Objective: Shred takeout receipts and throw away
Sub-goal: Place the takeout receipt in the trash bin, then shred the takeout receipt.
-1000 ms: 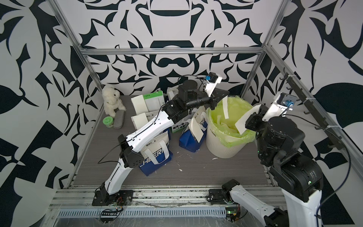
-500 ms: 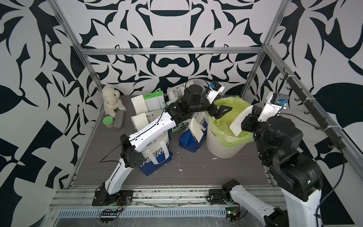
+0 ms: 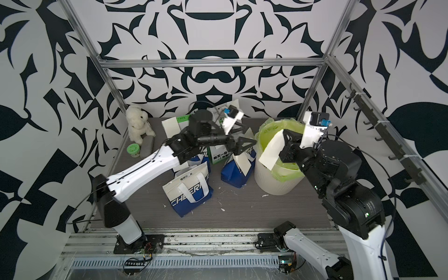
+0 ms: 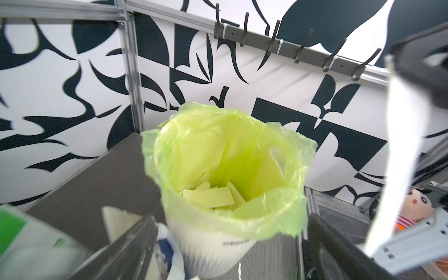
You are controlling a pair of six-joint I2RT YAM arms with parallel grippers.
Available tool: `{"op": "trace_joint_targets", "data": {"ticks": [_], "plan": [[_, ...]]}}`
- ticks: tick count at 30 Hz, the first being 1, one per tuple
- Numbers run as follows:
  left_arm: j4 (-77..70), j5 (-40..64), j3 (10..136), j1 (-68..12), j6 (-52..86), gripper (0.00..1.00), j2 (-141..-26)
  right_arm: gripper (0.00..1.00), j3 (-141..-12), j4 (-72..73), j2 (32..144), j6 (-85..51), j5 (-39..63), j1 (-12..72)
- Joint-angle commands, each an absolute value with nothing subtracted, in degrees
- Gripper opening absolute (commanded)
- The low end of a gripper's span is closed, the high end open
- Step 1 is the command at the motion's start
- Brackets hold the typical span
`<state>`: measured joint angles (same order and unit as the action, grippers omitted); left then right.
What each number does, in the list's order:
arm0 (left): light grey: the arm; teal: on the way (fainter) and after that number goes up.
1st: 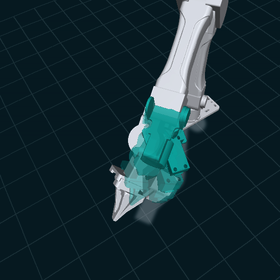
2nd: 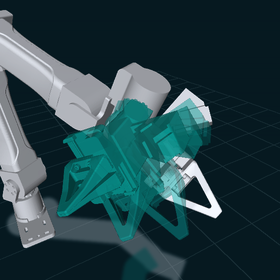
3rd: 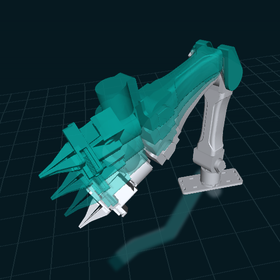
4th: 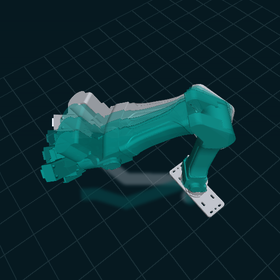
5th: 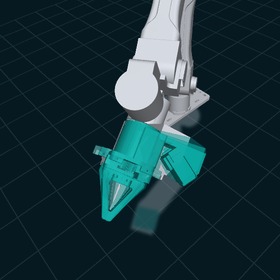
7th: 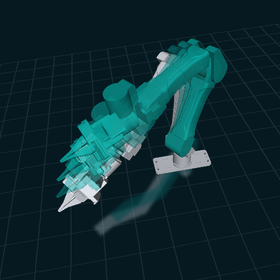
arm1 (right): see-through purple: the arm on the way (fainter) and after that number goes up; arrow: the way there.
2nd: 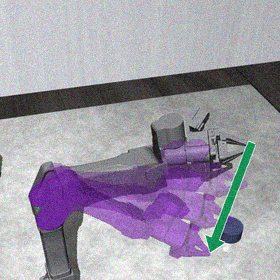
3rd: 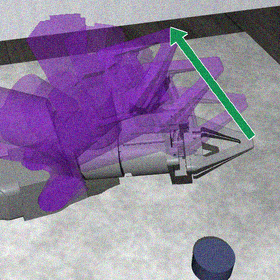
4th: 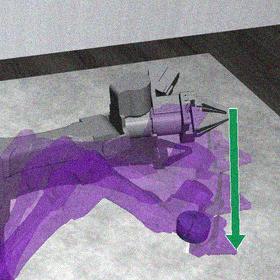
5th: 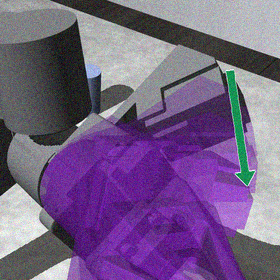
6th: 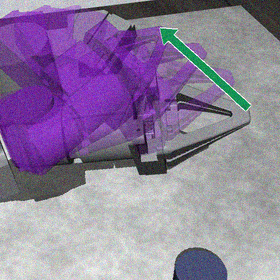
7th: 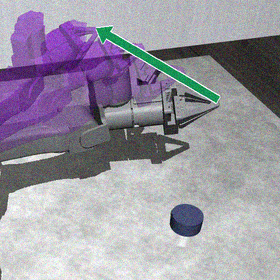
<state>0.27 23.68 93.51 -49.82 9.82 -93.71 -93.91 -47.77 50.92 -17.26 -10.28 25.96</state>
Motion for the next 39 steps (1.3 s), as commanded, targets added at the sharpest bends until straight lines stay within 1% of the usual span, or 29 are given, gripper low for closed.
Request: {"op": "trace_joint_targets", "data": {"ticks": [1, 4, 7, 10, 14, 20, 23, 26, 27, 34, 37, 39], "plan": [[-21.5, 31.2, 80.2, -46.7, 20.8, 0.99, -83.7, 0.0, -90.7, -36.6, 51.5, -19.5, 2.6, 26.0], [-25.5, 31.5, 73.4, -46.5, 23.2, 0.98, -77.9, 0.0, -85.3, -27.6, 52.1, -23.1, 9.1, 25.9], [-27.1, 28.8, 69.6, -46.6, 25.4, 0.99, -74.7, 0.0, -78.8, -16.3, 51.7, -28.0, 13.1, 25.9], [-32.1, 25.7, 65.8, -46.5, 28.0, 0.99, -73.5, 0.0, -74.9, -8.4, 52.2, -32.1, 15.2, 25.9], [-34.3, 24.5, 65.1, -46.6, 30.8, 0.98, -73.5, 0.0, -71.4, -0.9, 52.4, -35.8, 15.8, 25.9], [-40.9, 19.5, 63.3, -46.6, 36.3, 0.89, -75.6, 0.0, -68.9, 3.9, 51.4, -37.3, 13.8, 25.9], [-46.5, 15.6, 61.2, -46.5, 39.6, 0.87, -76.9, 0.0, -68.0, 5.4, 50.4, -37.2, 12.4, 25.9], [-48.8, 14.7, 61.3, -46.6, 42.4, 0.86, -78.8, 0.0, -67.2, 6.3, 49.9, -37.2, 11.3, 25.9], [-49.5, 14.6, 61.3, -46.6, 43.0, 0.81, -79.3, 0.0, -66.9, 6.9, 49.7, -37.2, 11.0, 25.9], [-53.4, 14.5, 62.4, -47.5, 46.4, 0.72, -82.4, 0.0, -66.4, 7.6, 49.7, -37.1, 10.3, 25.9], [-54.8, 15.3, 62.6, -47.7, 47.2, 0.72, -83.0, 0.0, -66.4, 6.9, 49.7, -36.5, 9.3, 25.9], [-56.3, 15.9, 62.2, -47.7, 47.8, 0.73, -83.1, 0.0, -66.7, 6.1, 49.7, -35.8, 8.7, 25.9]]}}
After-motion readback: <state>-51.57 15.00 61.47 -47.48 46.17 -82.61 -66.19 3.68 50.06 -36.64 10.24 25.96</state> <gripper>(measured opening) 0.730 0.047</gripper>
